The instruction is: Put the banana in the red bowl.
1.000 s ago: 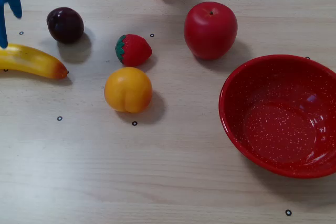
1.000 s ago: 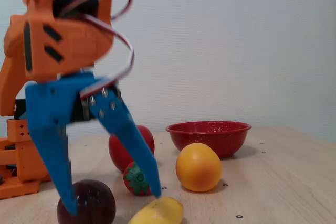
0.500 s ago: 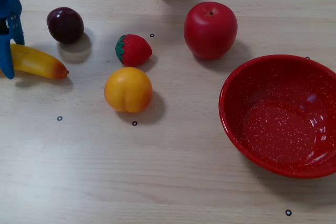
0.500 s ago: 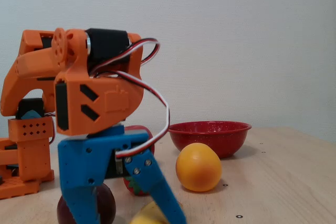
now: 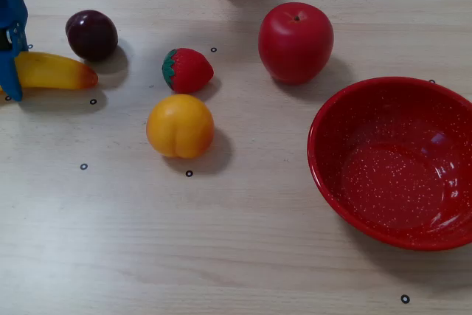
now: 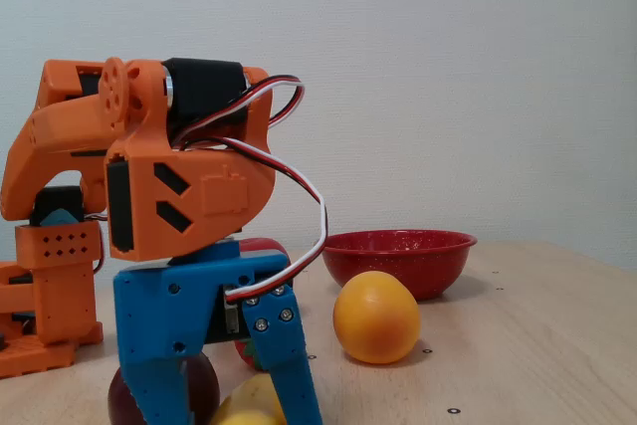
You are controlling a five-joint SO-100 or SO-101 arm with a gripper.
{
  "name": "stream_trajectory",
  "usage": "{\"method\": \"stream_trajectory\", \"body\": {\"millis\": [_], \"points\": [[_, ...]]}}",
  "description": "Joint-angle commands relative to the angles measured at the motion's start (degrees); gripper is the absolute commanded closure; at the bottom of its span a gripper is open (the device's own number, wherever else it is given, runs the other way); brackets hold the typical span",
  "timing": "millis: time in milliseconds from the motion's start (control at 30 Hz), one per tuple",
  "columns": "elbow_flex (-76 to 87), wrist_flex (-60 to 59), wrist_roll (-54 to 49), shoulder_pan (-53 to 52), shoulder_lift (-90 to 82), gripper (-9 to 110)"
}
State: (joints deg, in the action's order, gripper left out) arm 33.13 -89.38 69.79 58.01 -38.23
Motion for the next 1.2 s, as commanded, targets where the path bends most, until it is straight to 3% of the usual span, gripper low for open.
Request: {"method": "stream_trajectory", "body": {"millis": [0, 233, 833, 1167], "points": [[-6.33, 0.35, -5.01, -3.25, -4.75, 101], [-8.61, -4.31, -15.82, -7.12, -12.66, 101], [-9.05, -7.65, -30.85, -18.02, -37.62, 101], [-7.91, -11.95, -45.62, -38.94, -47.90, 101]]}}
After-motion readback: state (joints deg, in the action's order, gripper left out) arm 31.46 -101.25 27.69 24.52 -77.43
